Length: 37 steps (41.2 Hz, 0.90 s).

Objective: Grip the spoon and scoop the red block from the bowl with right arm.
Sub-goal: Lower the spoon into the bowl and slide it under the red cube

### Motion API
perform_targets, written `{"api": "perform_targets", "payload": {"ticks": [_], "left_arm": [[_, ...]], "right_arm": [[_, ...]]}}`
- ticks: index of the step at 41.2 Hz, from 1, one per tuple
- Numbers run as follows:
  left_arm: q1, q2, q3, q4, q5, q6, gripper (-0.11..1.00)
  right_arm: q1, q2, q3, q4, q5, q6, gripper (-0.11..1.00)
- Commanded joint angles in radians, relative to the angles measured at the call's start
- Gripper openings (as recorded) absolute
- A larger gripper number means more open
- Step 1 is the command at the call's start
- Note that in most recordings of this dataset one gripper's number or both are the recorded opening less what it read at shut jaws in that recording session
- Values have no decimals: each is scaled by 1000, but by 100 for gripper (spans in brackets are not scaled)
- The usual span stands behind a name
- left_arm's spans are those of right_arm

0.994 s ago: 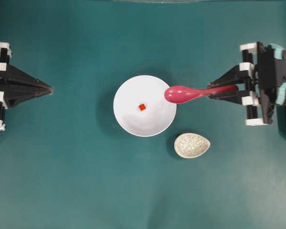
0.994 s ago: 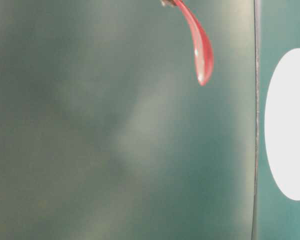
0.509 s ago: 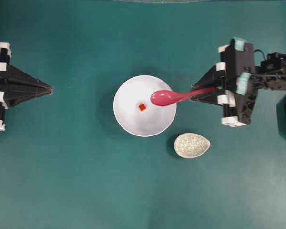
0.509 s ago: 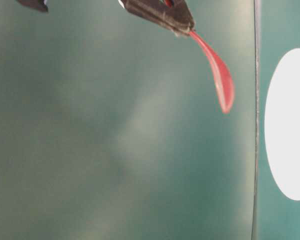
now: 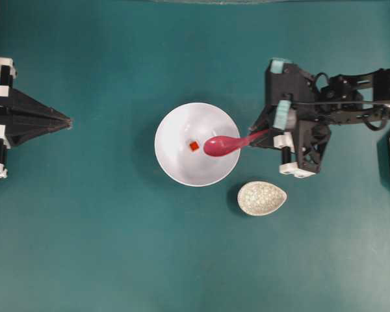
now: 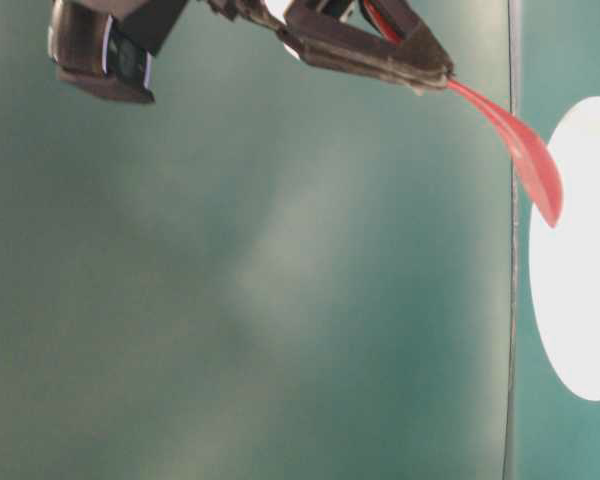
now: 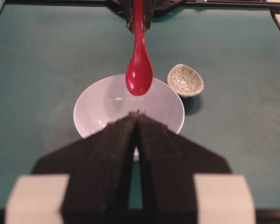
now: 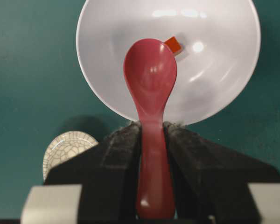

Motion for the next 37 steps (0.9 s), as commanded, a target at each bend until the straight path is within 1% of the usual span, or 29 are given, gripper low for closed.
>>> {"api": "perform_targets", "payload": {"ticks": [1,17,26,31,37], "left_arm": [[3,5,-28,2,-9,3,0],[3,5,-28,2,-11,3,0],[2,5,-28,2,-11,3,0],[3,5,-29,2,-11,3,0],[3,5,-29,2,-11,3,0]], "right_arm": [[-3,11,-49,3,17,2,25],[-3,118,-133,3,89,2,25],[-3,164,-158,3,106,5,25],[-9,176,-163,3,115,34,25],[-25,179,-161,-3,110,94,25]]}}
